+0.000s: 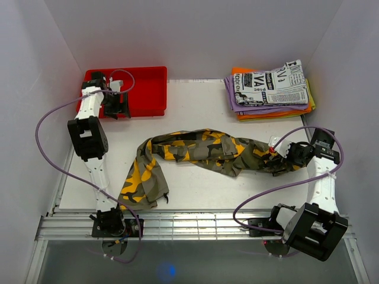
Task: Fold and stack the trousers
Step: Flatten the trousers out
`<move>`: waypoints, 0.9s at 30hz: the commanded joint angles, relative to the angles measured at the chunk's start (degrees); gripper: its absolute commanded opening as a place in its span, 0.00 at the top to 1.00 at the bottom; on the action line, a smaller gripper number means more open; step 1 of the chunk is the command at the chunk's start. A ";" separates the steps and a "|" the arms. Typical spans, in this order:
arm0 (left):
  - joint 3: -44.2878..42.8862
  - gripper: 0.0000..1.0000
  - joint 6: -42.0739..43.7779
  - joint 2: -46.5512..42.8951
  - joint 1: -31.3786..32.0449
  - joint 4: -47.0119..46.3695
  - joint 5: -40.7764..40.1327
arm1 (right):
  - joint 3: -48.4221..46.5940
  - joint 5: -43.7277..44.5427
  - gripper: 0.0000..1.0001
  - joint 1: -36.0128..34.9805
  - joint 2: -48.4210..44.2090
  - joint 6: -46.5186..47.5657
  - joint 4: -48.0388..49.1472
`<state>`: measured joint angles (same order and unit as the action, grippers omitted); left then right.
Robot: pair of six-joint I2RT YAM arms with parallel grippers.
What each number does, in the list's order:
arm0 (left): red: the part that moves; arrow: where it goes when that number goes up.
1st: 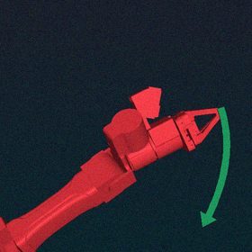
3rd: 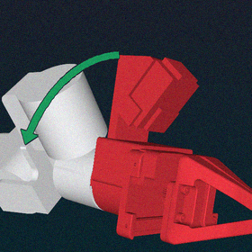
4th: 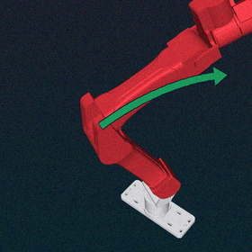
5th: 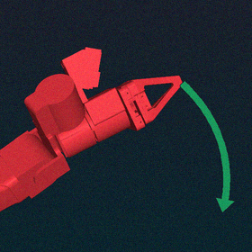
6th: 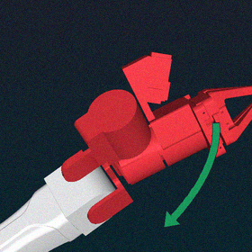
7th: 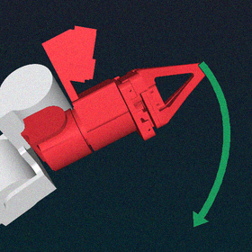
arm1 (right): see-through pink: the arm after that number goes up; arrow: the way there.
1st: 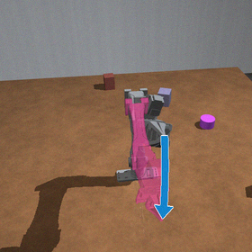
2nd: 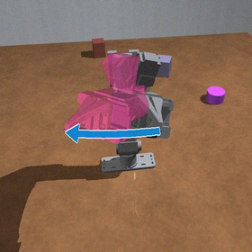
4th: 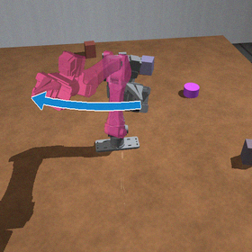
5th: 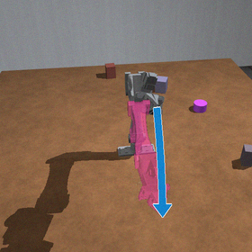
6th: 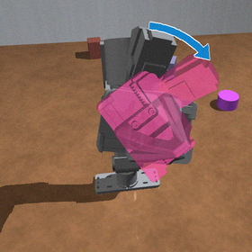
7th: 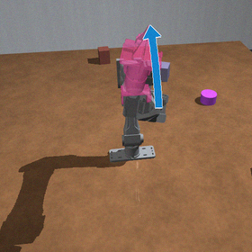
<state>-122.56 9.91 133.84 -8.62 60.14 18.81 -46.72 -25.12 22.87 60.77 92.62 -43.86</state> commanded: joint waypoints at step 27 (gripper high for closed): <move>52.86 0.14 19.63 -36.55 15.38 5.79 11.61 | -5.49 -0.80 0.92 0.24 5.85 3.71 3.07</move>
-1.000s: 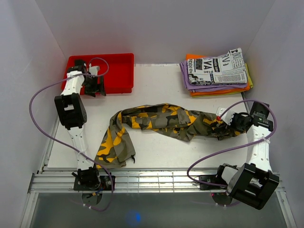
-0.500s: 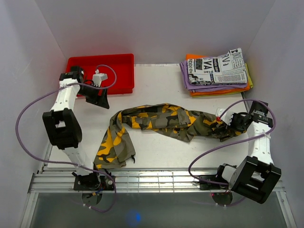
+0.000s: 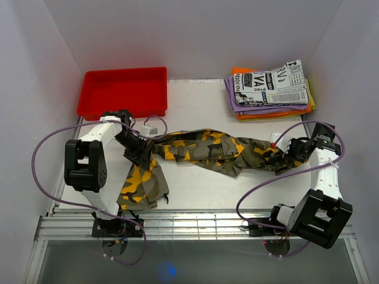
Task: Fold and stack the trousers
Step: Flatten the trousers out
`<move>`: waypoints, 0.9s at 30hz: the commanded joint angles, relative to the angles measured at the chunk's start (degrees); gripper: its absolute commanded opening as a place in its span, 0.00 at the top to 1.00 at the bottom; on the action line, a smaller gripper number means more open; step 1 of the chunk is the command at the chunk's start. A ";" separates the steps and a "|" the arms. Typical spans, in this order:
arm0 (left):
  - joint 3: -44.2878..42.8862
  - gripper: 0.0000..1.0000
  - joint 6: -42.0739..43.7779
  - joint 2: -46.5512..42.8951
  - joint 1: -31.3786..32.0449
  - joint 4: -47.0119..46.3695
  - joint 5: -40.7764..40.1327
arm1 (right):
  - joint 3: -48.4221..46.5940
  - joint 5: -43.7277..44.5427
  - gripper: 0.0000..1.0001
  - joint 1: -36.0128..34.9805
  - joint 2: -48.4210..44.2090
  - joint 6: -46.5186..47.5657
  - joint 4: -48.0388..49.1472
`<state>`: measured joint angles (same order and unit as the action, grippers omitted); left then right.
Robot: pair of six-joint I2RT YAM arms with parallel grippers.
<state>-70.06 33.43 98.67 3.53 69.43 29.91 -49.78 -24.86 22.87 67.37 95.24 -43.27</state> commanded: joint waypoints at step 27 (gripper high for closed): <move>-40.24 0.38 2.34 25.26 -19.53 3.25 -13.14 | 16.03 -5.81 0.31 13.77 -11.47 36.85 15.06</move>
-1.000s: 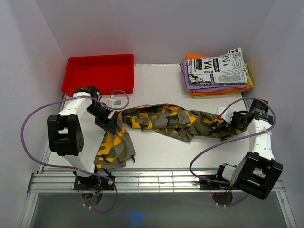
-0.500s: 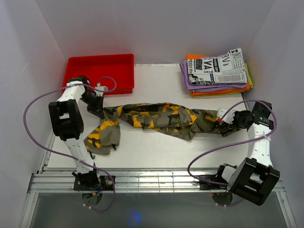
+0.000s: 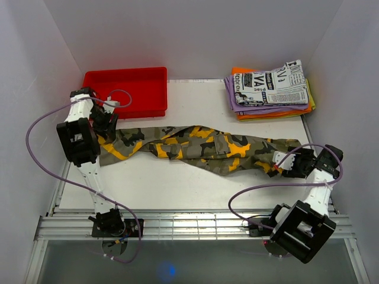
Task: Fold and stack the trousers
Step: Flatten the trousers out
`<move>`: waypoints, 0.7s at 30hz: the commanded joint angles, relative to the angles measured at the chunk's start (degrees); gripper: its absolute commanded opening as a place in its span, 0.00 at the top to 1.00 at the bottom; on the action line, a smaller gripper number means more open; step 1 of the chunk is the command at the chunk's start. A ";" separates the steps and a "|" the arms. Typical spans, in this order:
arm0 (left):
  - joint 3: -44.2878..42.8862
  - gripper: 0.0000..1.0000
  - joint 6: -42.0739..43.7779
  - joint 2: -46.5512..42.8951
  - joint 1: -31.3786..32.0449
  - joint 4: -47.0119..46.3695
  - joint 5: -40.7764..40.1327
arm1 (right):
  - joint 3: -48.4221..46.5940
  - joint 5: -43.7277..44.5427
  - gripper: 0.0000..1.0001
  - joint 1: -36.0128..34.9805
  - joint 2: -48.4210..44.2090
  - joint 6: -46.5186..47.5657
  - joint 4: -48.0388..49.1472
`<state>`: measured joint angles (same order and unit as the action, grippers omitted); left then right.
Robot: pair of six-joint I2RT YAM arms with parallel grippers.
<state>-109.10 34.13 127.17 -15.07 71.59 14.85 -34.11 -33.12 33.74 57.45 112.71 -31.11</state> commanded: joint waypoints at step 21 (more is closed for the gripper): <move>3.43 0.22 8.59 -11.07 4.69 4.89 17.84 | -37.59 16.51 0.02 -3.31 20.76 -22.50 -24.07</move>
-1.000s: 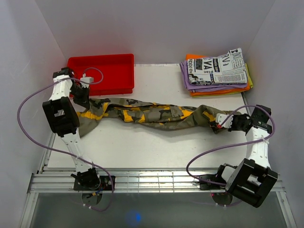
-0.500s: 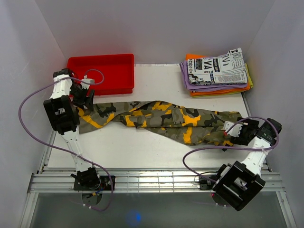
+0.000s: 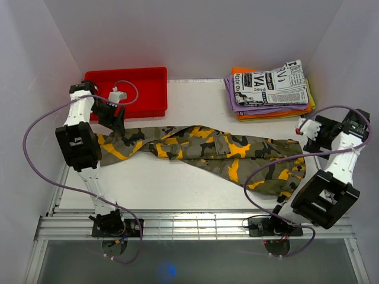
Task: Fold and stack the trousers
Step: Flatten the trousers out
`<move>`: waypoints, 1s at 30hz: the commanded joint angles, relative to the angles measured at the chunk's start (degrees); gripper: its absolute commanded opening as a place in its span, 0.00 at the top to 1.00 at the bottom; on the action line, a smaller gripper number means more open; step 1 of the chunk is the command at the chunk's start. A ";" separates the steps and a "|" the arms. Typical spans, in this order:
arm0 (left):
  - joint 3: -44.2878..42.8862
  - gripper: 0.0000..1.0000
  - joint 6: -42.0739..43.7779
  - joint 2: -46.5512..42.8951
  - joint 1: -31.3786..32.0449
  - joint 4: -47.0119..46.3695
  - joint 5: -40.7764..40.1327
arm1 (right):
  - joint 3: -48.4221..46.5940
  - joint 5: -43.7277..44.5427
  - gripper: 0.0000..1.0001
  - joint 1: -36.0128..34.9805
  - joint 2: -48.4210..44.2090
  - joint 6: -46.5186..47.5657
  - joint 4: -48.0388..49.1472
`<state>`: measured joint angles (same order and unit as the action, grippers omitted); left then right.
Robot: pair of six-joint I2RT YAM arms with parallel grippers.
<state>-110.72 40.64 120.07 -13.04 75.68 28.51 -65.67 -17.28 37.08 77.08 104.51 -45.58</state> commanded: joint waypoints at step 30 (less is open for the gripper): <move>25.29 0.71 -6.63 -2.39 0.91 -11.52 -5.57 | -12.79 20.45 0.34 -33.12 27.50 -40.34 2.44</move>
<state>-85.86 34.65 117.62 -9.96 63.51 24.32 -69.82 4.01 4.82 102.72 66.02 -47.97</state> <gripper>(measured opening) 0.314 0.657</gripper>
